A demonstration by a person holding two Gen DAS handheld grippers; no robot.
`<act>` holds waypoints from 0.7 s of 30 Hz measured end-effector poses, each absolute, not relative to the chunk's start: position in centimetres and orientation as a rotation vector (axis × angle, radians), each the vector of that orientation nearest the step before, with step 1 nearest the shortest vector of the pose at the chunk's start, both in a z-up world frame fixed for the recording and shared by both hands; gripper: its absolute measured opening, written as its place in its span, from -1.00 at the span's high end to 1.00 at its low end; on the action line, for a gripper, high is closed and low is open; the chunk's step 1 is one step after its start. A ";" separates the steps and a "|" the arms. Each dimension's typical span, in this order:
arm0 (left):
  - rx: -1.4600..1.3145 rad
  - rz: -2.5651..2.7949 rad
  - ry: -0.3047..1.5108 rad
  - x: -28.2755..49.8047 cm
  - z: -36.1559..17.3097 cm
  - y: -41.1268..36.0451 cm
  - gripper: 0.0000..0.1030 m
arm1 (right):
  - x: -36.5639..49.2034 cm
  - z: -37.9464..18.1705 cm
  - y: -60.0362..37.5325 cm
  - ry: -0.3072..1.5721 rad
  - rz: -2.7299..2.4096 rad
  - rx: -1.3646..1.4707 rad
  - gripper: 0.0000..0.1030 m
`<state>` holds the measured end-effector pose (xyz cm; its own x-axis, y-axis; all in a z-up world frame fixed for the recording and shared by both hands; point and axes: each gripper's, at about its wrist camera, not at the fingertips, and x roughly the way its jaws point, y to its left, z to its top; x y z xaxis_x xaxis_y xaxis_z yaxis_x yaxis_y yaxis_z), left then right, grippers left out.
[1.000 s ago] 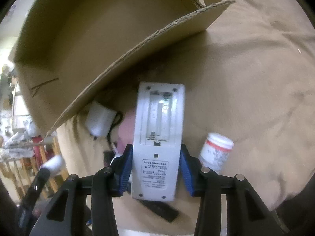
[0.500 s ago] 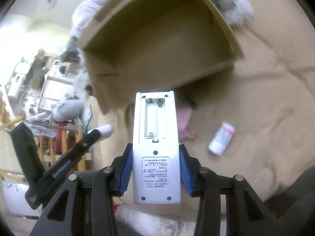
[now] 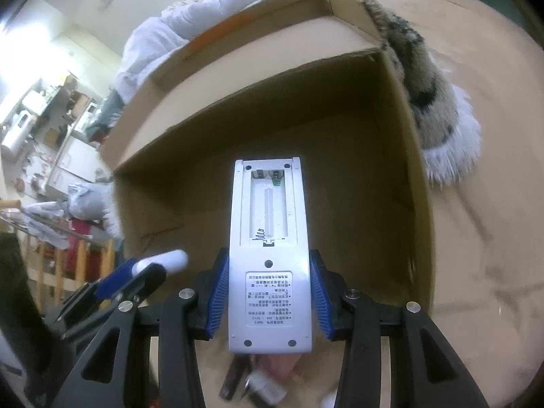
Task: Organize rigid objects
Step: 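Carry the earbud case and charger into the box and open both grippers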
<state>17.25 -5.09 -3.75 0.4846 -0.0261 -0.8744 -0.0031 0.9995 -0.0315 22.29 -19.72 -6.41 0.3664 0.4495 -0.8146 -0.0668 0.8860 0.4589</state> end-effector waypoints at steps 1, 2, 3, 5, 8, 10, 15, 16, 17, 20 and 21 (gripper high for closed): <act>-0.022 -0.012 1.064 17.7 -4.2 -5.2 0.23 | 22.8 -6.8 -19.7 1.151 0.334 0.369 0.11; -0.014 -0.008 1.061 18.1 -4.6 -5.3 0.23 | 23.2 -7.1 -19.7 1.145 0.328 0.357 0.11; -0.004 -0.005 1.057 18.5 -5.2 -5.4 0.23 | 23.7 -7.5 -19.4 1.141 0.322 0.342 0.11; 0.004 -0.004 1.058 19.0 -6.0 -5.5 0.23 | 24.4 -8.2 -19.2 1.137 0.308 0.299 0.11; 0.010 -0.001 1.062 19.4 -7.1 -5.5 0.23 | 24.8 -9.3 -19.2 1.161 0.295 0.274 0.11; 0.025 0.002 1.059 19.5 -7.6 -5.6 0.23 | 25.0 -9.8 -19.0 1.178 0.289 0.274 0.11; 0.043 -0.003 1.064 19.6 -8.3 -6.1 0.23 | 25.5 -10.8 -18.5 1.214 0.281 0.276 0.10; 0.048 -0.004 1.064 19.6 -8.4 -6.1 0.23 | 25.6 -10.8 -18.1 1.221 0.278 0.277 0.10; 0.052 -0.003 1.063 19.6 -8.5 -6.2 0.24 | 25.9 -10.9 -17.7 1.229 0.275 0.279 0.10; 0.074 -0.003 1.056 19.5 -8.7 -6.4 0.25 | 26.5 -11.5 -17.2 1.261 0.262 0.279 0.10; 0.083 -0.003 1.053 19.5 -8.7 -6.5 0.25 | 25.4 -11.9 -18.2 1.268 0.259 0.281 0.10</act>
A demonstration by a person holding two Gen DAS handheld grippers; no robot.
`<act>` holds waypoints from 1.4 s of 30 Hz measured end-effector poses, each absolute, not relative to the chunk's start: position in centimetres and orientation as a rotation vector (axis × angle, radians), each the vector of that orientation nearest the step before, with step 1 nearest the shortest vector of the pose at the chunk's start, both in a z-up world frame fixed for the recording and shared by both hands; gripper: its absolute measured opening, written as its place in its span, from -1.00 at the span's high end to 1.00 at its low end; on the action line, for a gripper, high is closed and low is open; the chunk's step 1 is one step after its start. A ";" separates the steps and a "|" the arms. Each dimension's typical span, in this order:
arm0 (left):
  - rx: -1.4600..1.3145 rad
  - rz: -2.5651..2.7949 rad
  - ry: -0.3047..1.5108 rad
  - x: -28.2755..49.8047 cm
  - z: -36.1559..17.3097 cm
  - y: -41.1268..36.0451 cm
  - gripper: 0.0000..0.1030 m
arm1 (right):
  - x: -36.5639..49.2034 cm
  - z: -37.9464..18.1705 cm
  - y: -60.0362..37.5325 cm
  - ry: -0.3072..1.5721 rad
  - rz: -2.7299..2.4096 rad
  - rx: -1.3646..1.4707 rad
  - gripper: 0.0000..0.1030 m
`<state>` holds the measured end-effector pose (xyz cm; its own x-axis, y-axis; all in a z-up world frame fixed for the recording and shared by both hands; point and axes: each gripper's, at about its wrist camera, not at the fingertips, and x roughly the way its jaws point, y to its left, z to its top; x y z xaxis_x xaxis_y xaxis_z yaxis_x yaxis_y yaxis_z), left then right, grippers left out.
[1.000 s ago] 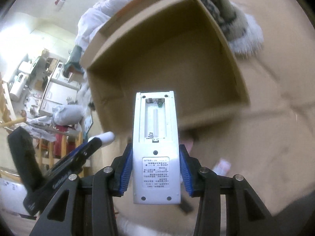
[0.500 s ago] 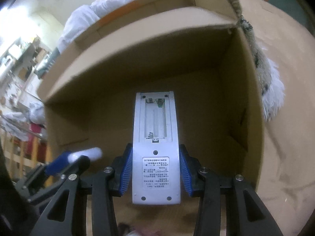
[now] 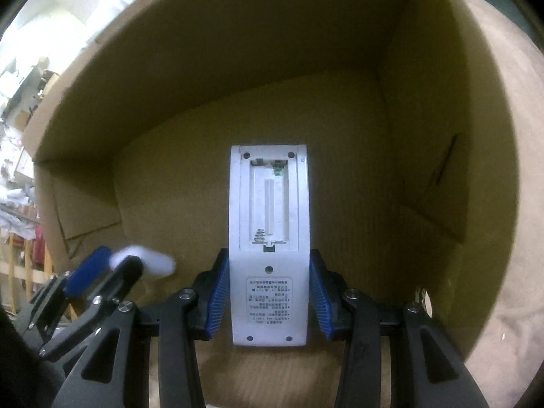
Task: Organize rigid objects
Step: 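Carry the earbud case and charger into the box and open both grippers, then withdraw both grippers from the box back toward the remaining items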
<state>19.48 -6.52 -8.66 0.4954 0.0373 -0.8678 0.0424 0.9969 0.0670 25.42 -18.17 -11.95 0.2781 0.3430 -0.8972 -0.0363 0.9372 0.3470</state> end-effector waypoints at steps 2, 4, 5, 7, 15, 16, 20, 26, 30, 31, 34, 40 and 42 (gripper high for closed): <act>0.093 -0.007 1.048 19.5 -8.5 -6.9 0.25 | 25.5 -12.3 -18.2 1.284 0.259 0.289 0.10; 0.084 -0.011 1.054 19.5 -8.5 -7.0 0.25 | 25.5 -12.4 -18.1 1.286 0.260 0.288 0.08; 0.081 -0.011 1.060 19.5 -8.6 -7.0 0.25 | 25.6 -12.3 -18.1 1.282 0.262 0.290 0.07; 0.068 -0.011 1.073 19.5 -8.7 -6.9 0.25 | 26.6 -12.0 -17.5 1.267 0.266 0.299 -0.06; 0.033 -0.019 1.079 19.5 -8.1 -6.2 -0.43 | 27.5 -10.4 -17.0 1.206 0.321 0.319 -0.79; 0.026 -0.022 1.082 19.4 -8.1 -6.2 -0.59 | 27.6 -10.3 -16.8 1.200 0.328 0.318 -0.90; 0.016 -0.024 1.084 19.0 -7.8 -6.5 -0.74 | 28.1 -9.8 -15.9 1.181 0.365 0.310 -0.94; -0.008 -0.019 1.073 18.1 -6.6 -5.9 -0.77 | 27.3 -8.2 -14.4 1.142 0.384 0.257 -0.94; -0.032 -0.015 1.072 17.1 -5.7 -5.2 -0.77 | 26.0 -7.5 -14.9 1.129 0.380 0.266 -0.94; -0.039 -0.019 1.070 16.9 -5.4 -5.2 -0.77 | 25.9 -7.3 -15.0 1.127 0.377 0.270 -0.94; -0.033 -0.029 1.054 16.1 -4.3 -5.2 -0.77 | 24.9 -6.7 -15.6 1.120 0.368 0.275 -0.94; -0.069 -0.020 1.025 13.2 -2.6 -4.0 -0.77 | 22.1 -4.7 -16.8 1.094 0.376 0.286 -0.94; -0.075 -0.012 1.027 12.2 -2.6 -3.6 -0.77 | 20.9 -4.5 -17.5 1.093 0.373 0.298 -0.94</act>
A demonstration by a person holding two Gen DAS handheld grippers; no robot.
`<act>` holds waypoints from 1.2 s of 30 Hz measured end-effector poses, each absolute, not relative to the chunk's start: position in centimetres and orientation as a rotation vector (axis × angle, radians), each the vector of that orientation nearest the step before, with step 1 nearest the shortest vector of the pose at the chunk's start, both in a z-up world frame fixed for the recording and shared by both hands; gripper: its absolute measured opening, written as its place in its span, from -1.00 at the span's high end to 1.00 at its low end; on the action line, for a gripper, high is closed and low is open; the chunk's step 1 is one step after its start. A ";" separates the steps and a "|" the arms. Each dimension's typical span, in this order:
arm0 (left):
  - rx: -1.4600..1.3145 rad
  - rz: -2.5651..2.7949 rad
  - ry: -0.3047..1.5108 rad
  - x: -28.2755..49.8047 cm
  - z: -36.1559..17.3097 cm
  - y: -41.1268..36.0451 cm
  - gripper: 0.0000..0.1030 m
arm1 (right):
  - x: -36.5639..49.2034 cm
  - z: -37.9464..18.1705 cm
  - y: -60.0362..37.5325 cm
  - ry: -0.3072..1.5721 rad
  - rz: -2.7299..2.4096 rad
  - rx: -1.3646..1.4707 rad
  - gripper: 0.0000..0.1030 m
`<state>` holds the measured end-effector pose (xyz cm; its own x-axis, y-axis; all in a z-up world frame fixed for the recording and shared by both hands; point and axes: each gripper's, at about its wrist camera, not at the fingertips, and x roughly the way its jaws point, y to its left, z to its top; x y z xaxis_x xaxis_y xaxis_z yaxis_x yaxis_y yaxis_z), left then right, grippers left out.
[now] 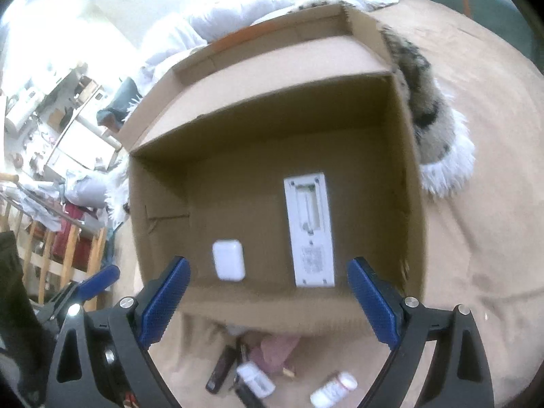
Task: Organize rigid objects
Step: 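Withdraw both grippers from the box back toward the remaining items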
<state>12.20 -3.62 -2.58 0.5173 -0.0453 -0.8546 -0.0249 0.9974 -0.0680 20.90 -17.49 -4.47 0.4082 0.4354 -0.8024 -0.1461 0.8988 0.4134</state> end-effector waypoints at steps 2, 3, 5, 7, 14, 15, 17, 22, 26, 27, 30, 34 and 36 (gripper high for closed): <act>-0.083 -0.004 1.031 11.2 -2.7 -3.1 -0.77 | 19.7 -4.6 -18.0 1.100 0.371 0.315 -0.94; -0.088 -0.001 1.035 10.8 -2.7 -3.0 -0.77 | 19.1 -4.7 -18.2 1.107 0.370 0.322 -0.94; -0.101 0.006 1.045 10.0 -2.8 -2.6 -0.77 | 18.1 -5.2 -18.6 1.118 0.367 0.328 -0.94; -0.114 0.014 1.052 9.1 -3.1 -2.3 -0.77 | 17.0 -5.5 -18.9 1.127 0.357 0.328 -0.94; -0.175 0.055 1.097 6.5 -4.5 -1.0 -0.77 | 14.3 -6.9 -19.9 1.163 0.319 0.374 -0.94; -0.184 0.063 1.100 6.3 -4.6 -0.8 -0.77 | 13.9 -7.1 -19.9 1.170 0.311 0.371 -0.94; -0.203 0.079 1.110 5.8 -5.1 -0.4 -0.77 | 13.5 -7.6 -19.9 1.182 0.295 0.358 -0.94; -0.241 0.100 1.154 5.4 -6.7 0.2 -0.77 | 13.1 -8.9 -20.2 1.221 0.262 0.359 -0.94; -0.231 0.078 1.210 5.6 -8.4 -0.5 -0.71 | 13.4 -9.8 -20.5 1.251 0.238 0.365 -0.94; -0.224 0.065 1.233 5.8 -8.9 -0.8 -0.66 | 13.5 -10.1 -20.5 1.260 0.232 0.368 -0.94; -0.228 0.020 1.308 6.1 -10.8 -1.6 -0.23 | 13.8 -10.8 -20.7 1.285 0.237 0.402 -0.94; -0.197 -0.013 1.363 6.3 -12.6 -2.8 0.00 | 14.0 -11.8 -21.1 1.321 0.233 0.432 -0.94; -0.177 -0.036 1.387 6.3 -13.4 -3.6 0.06 | 14.0 -12.5 -21.5 1.353 0.228 0.455 -0.79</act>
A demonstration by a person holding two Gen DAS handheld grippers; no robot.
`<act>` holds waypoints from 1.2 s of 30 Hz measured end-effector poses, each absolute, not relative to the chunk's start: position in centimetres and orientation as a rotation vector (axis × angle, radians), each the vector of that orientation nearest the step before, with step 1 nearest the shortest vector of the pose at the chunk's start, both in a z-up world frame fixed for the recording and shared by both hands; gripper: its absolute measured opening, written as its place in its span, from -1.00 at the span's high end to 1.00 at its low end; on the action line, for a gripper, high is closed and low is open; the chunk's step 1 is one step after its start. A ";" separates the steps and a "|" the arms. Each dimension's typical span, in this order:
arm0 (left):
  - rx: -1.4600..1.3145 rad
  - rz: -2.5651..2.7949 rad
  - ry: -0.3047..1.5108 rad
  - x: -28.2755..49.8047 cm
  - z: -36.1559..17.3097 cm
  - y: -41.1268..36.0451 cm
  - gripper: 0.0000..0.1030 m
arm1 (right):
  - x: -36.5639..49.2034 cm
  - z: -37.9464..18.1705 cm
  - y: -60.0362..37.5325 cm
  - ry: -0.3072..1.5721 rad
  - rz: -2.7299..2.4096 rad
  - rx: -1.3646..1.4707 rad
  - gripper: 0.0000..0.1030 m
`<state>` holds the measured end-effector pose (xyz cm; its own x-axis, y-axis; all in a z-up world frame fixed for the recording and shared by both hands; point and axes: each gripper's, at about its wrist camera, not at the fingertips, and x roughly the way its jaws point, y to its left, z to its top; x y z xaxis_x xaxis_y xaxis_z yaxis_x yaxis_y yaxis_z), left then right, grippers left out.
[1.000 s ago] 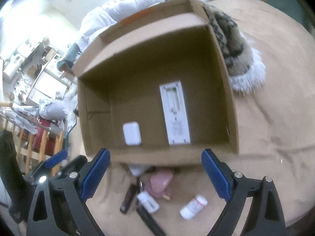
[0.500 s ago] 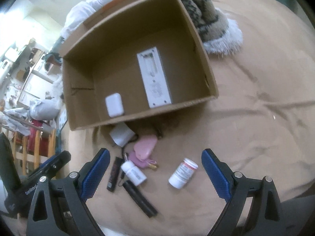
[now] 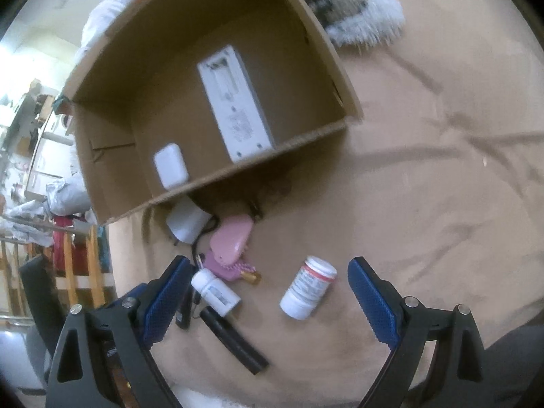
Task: Organize rigid objects
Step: 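Withdraw both grippers from the box back toward the remaining items, then grasp the black power bank with the left gripper while the right gripper grasps the white-red pill bottle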
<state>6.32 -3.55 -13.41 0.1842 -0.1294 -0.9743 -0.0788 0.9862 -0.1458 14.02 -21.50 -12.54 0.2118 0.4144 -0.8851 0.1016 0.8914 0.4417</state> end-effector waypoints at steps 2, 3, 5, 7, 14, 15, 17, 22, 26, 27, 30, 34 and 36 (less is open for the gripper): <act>-0.158 -0.048 1.407 6.3 -14.0 -4.1 0.15 | 13.9 -13.4 -21.8 1.394 0.227 0.482 -0.51; -0.148 -0.055 1.419 6.2 -14.4 -4.3 0.16 | 13.9 -13.9 -21.9 1.414 0.225 0.496 -0.41; -0.132 -0.064 1.434 6.1 -14.9 -4.7 0.24 | 13.8 -14.8 -22.0 1.451 0.213 0.505 -0.19; -0.107 -0.065 1.443 6.1 -15.4 -5.1 0.26 | 13.7 -15.6 -21.8 1.483 0.208 0.493 -0.14; -0.095 -0.062 1.460 6.7 -16.0 -5.6 0.66 | 14.0 -17.6 -20.4 1.548 0.174 0.363 0.31; -0.106 -0.058 1.463 6.7 -15.9 -5.4 0.66 | 13.7 -17.5 -20.2 1.541 0.174 0.344 0.38; -0.102 -0.046 1.457 7.1 -15.6 -4.7 0.66 | 13.6 -17.2 -20.2 1.521 0.187 0.320 0.45; -0.092 -0.014 1.432 7.1 -15.0 -3.8 0.67 | 13.2 -16.4 -20.0 1.489 0.199 0.289 0.45; -0.111 0.017 1.412 6.9 -14.3 -3.0 0.67 | 13.3 -15.7 -19.4 1.455 0.199 0.275 0.45; -0.111 0.029 1.401 7.0 -14.1 -2.7 0.67 | 13.1 -15.6 -19.4 1.447 0.197 0.274 0.45; -0.107 0.059 1.367 6.6 -13.1 -1.1 0.67 | 12.5 -14.9 -19.3 1.412 0.198 0.268 0.45; -0.115 0.089 1.311 6.0 -11.6 -0.1 0.67 | 12.1 -13.8 -18.8 1.359 0.208 0.245 0.45; -0.120 0.099 1.279 5.5 -10.9 0.8 0.67 | 11.9 -13.3 -18.3 1.336 0.214 0.235 0.45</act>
<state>5.46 0.75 -10.86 0.2852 0.0069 -0.9585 -0.1404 0.9895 -0.0347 11.90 -18.31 -13.29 0.2197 0.2864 -0.9326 -0.0192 0.9570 0.2894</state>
